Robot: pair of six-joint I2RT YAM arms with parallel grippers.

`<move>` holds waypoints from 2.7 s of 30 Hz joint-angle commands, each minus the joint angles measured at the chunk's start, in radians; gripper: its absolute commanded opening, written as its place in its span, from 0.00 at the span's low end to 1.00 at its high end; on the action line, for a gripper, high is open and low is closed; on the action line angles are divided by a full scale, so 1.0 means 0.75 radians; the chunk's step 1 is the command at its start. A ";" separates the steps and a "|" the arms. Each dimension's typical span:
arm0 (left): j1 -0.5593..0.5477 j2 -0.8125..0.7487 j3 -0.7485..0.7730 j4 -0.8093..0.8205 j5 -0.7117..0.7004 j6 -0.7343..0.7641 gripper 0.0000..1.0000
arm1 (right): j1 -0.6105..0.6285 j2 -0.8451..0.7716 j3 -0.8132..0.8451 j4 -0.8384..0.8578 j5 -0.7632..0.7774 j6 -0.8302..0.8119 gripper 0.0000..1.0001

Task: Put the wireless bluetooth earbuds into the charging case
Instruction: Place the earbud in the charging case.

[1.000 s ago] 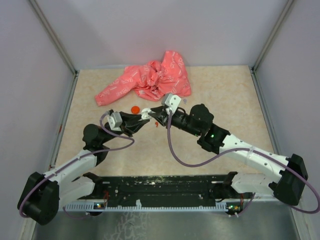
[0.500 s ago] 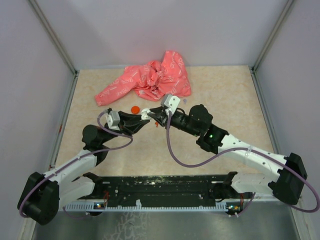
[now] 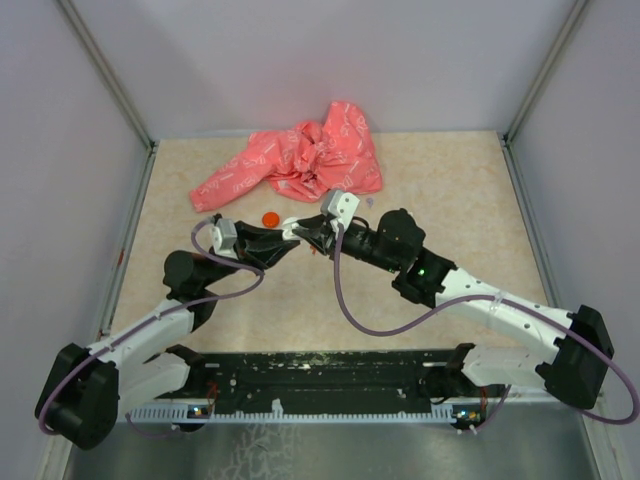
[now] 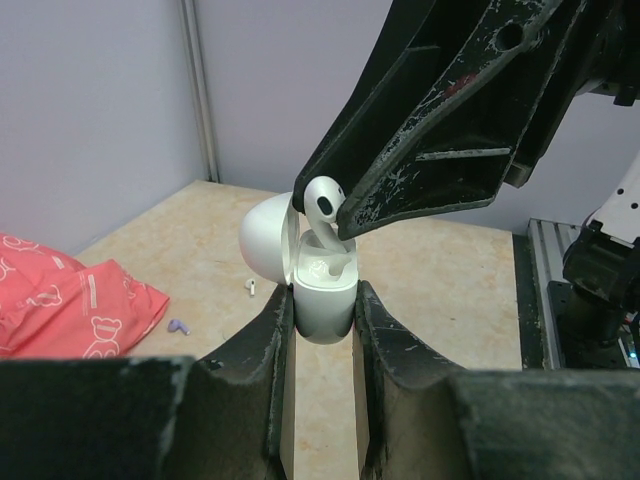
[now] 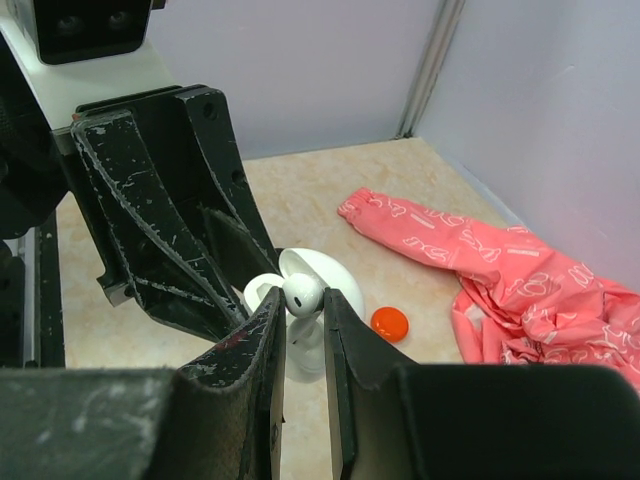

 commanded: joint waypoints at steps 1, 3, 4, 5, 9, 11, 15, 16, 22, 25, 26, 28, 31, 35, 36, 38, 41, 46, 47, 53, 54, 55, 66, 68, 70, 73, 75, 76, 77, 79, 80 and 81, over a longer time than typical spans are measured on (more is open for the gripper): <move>0.003 -0.002 0.006 0.077 -0.013 -0.050 0.00 | 0.015 0.002 -0.010 0.055 -0.038 0.017 0.10; 0.004 -0.002 0.007 0.067 -0.025 -0.053 0.00 | 0.015 -0.004 -0.010 0.045 -0.046 0.014 0.10; 0.003 -0.001 0.007 0.063 -0.029 -0.054 0.00 | 0.015 -0.006 -0.011 0.038 -0.050 0.012 0.10; 0.003 -0.004 0.007 0.059 -0.036 -0.054 0.00 | 0.015 -0.008 -0.009 0.032 -0.054 0.011 0.11; 0.004 -0.008 0.004 0.057 -0.046 -0.055 0.00 | 0.015 -0.013 -0.010 -0.005 -0.060 -0.008 0.13; 0.002 -0.008 0.004 0.064 -0.044 -0.062 0.00 | 0.016 -0.011 -0.011 -0.016 -0.065 -0.016 0.13; 0.003 -0.006 -0.003 0.092 -0.053 -0.095 0.00 | 0.015 -0.022 -0.033 -0.004 -0.074 -0.017 0.14; 0.004 -0.005 -0.003 0.096 -0.055 -0.103 0.00 | 0.016 -0.028 -0.043 0.009 -0.075 -0.017 0.14; 0.004 -0.002 -0.002 0.101 -0.086 -0.163 0.00 | 0.015 -0.052 -0.084 0.047 -0.100 -0.028 0.14; 0.004 0.000 -0.002 0.103 -0.098 -0.187 0.00 | 0.016 -0.056 -0.107 0.067 -0.117 -0.043 0.15; 0.004 0.000 -0.001 0.104 -0.098 -0.190 0.00 | 0.016 -0.057 -0.113 0.067 -0.114 -0.043 0.15; 0.004 0.002 -0.002 0.116 -0.093 -0.196 0.00 | 0.016 -0.051 -0.108 0.050 -0.103 -0.049 0.15; 0.001 0.004 -0.004 0.136 -0.044 -0.153 0.00 | 0.015 -0.045 -0.096 0.033 -0.096 -0.043 0.15; 0.002 -0.009 -0.015 0.135 -0.045 -0.097 0.00 | 0.016 -0.050 -0.068 -0.008 -0.081 -0.032 0.26; 0.002 -0.015 -0.017 0.127 -0.047 -0.081 0.00 | 0.015 -0.056 -0.060 -0.023 -0.077 -0.024 0.31; 0.001 -0.023 -0.012 0.089 -0.052 -0.041 0.00 | 0.015 -0.073 -0.040 -0.054 -0.073 -0.009 0.41; 0.001 -0.033 -0.007 0.033 -0.068 0.016 0.00 | 0.015 -0.096 -0.006 -0.105 -0.058 0.031 0.51; 0.001 -0.030 -0.005 0.015 -0.068 0.049 0.00 | 0.015 -0.128 0.036 -0.142 0.035 0.130 0.61; 0.002 -0.029 -0.005 0.015 -0.068 0.048 0.00 | 0.015 -0.128 0.051 -0.157 0.071 0.149 0.61; 0.002 -0.027 -0.003 0.013 -0.063 0.044 0.00 | 0.015 -0.103 0.126 -0.237 0.146 0.228 0.72; 0.001 -0.027 -0.002 0.012 -0.058 0.046 0.00 | 0.015 -0.094 0.137 -0.239 0.138 0.244 0.73; 0.002 -0.026 0.000 0.011 -0.055 0.041 0.00 | 0.016 -0.085 0.149 -0.240 0.135 0.258 0.74; 0.000 -0.029 0.004 0.013 -0.032 0.041 0.00 | 0.015 0.025 0.204 -0.321 0.275 0.300 0.76; 0.000 -0.028 0.004 0.013 -0.029 0.040 0.00 | 0.015 0.011 0.190 -0.330 0.320 0.295 0.76; 0.001 -0.027 0.007 0.013 -0.026 0.040 0.00 | 0.013 -0.005 0.183 -0.342 0.355 0.275 0.76; 0.000 -0.024 0.008 0.013 -0.011 0.041 0.00 | 0.000 -0.023 0.179 -0.379 0.377 0.252 0.77; 0.000 -0.023 0.008 0.013 -0.003 0.040 0.00 | -0.017 -0.035 0.172 -0.393 0.367 0.243 0.77; 0.000 -0.023 0.009 0.011 0.002 0.040 0.00 | -0.026 -0.041 0.171 -0.398 0.357 0.234 0.77; 0.001 -0.024 0.009 0.013 0.008 0.040 0.00 | -0.032 -0.046 0.170 -0.403 0.340 0.227 0.77; -0.001 -0.023 0.010 0.013 0.024 0.043 0.00 | -0.055 -0.054 0.167 -0.410 0.304 0.224 0.77; 0.000 -0.023 0.013 0.013 0.033 0.045 0.00 | -0.070 -0.056 0.166 -0.414 0.281 0.227 0.77; 0.000 -0.021 0.014 0.013 0.043 0.044 0.00 | -0.087 -0.057 0.168 -0.418 0.258 0.236 0.77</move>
